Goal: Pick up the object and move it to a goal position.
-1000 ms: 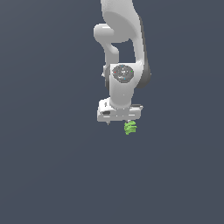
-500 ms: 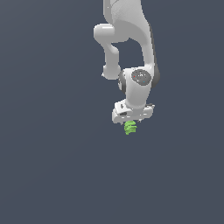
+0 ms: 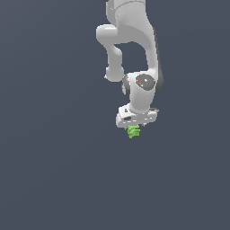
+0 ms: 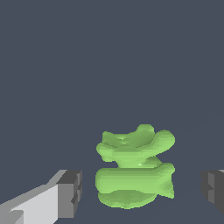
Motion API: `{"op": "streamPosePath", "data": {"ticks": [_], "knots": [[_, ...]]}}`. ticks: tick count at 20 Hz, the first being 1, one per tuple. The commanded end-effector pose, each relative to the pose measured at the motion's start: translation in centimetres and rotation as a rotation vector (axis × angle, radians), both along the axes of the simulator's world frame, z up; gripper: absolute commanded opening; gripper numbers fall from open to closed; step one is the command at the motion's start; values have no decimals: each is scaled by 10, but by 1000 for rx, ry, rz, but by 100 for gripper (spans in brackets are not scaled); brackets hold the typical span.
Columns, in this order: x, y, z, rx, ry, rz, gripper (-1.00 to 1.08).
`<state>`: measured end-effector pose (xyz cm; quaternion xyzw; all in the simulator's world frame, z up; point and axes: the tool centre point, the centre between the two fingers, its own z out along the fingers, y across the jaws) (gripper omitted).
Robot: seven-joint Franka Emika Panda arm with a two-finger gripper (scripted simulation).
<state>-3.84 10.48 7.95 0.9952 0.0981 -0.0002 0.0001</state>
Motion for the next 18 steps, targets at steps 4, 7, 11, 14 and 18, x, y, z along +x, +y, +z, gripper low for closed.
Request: {"op": "streamPosePath", "data": {"ticks": [4, 7, 11, 14, 18], "knots": [[-2, 1, -26, 0, 0, 1, 100], [-1, 1, -36, 0, 0, 2, 100], [-1, 1, -40, 0, 0, 2, 100], [-1, 1, -40, 0, 0, 2, -100], [-1, 1, -40, 0, 0, 2, -100]]}}
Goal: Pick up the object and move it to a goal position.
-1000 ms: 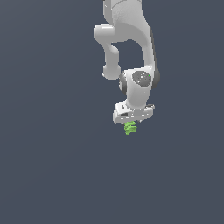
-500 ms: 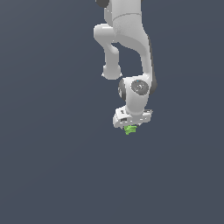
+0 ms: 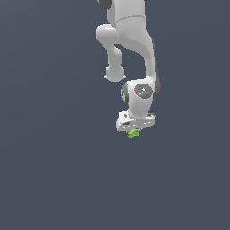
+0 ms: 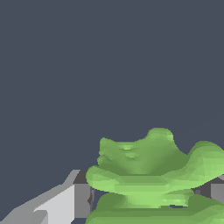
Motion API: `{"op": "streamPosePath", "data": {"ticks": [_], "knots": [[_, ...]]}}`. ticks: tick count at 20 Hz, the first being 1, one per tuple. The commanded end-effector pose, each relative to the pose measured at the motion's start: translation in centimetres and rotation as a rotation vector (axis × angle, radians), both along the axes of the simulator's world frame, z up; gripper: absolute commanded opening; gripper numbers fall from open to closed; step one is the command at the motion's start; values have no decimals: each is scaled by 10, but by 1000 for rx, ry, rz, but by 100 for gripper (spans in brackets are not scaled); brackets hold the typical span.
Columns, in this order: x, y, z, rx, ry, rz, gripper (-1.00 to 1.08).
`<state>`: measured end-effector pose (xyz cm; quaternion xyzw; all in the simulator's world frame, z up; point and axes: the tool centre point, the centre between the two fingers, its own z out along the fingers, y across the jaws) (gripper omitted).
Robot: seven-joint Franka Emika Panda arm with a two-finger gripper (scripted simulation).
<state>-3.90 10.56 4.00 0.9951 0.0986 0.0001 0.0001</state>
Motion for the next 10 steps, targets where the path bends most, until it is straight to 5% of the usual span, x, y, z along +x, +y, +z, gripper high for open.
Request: {"op": "streamPosePath", "data": {"ticks": [1, 10], "knots": [[0, 0, -1, 0, 1, 1, -100], [4, -11, 11, 0, 0, 0, -100]]}}
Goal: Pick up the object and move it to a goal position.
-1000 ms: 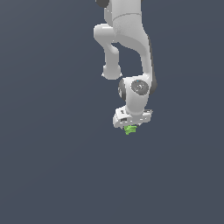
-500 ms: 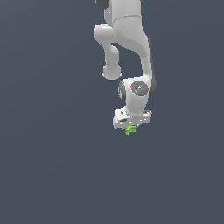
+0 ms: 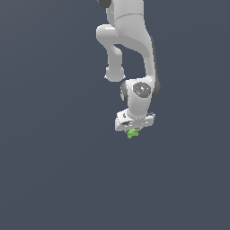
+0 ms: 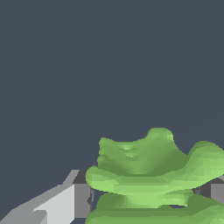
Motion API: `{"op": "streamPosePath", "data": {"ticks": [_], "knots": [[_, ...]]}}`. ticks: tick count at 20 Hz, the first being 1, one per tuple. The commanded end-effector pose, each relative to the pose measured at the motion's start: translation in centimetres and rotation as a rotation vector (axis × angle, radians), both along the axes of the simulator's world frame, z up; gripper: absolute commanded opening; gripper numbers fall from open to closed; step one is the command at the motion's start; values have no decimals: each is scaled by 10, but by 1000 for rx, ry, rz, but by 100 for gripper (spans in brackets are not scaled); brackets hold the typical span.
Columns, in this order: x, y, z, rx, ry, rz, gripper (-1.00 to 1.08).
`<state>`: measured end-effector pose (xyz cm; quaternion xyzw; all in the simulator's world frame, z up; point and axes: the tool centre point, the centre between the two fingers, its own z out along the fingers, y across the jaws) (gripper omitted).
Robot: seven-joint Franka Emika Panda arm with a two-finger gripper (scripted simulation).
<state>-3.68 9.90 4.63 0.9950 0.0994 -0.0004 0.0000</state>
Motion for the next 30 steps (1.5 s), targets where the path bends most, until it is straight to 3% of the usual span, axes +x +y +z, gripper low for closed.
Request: {"op": "streamPosePath", "data": {"ticks": [1, 30], "knots": [[4, -9, 8, 0, -1, -1, -100], [92, -226, 209, 1, -1, 0, -100]]}}
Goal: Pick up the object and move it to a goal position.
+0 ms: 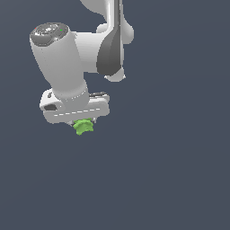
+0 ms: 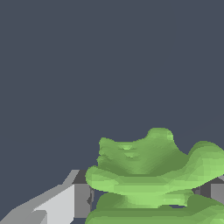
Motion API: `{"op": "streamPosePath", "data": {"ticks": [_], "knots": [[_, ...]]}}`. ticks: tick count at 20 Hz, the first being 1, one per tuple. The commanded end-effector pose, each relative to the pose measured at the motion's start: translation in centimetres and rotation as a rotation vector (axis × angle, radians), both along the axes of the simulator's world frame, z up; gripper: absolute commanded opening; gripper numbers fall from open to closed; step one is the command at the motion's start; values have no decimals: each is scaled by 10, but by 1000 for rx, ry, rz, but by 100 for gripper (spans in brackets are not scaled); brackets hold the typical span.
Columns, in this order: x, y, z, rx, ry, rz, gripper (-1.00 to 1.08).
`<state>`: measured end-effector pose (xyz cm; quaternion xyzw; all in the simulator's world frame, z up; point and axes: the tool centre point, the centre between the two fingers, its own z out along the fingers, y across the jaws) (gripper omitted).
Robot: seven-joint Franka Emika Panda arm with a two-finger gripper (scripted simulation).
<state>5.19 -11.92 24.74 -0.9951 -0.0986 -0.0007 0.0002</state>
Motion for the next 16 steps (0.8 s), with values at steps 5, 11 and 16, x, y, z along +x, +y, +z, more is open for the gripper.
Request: {"op": "streamPosePath", "data": {"ticks": [5, 11, 16], "knots": [[13, -26, 24, 0, 1, 1, -100], [19, -38, 35, 0, 1, 1, -100], [21, -40, 37, -1, 1, 1, -100]]}}
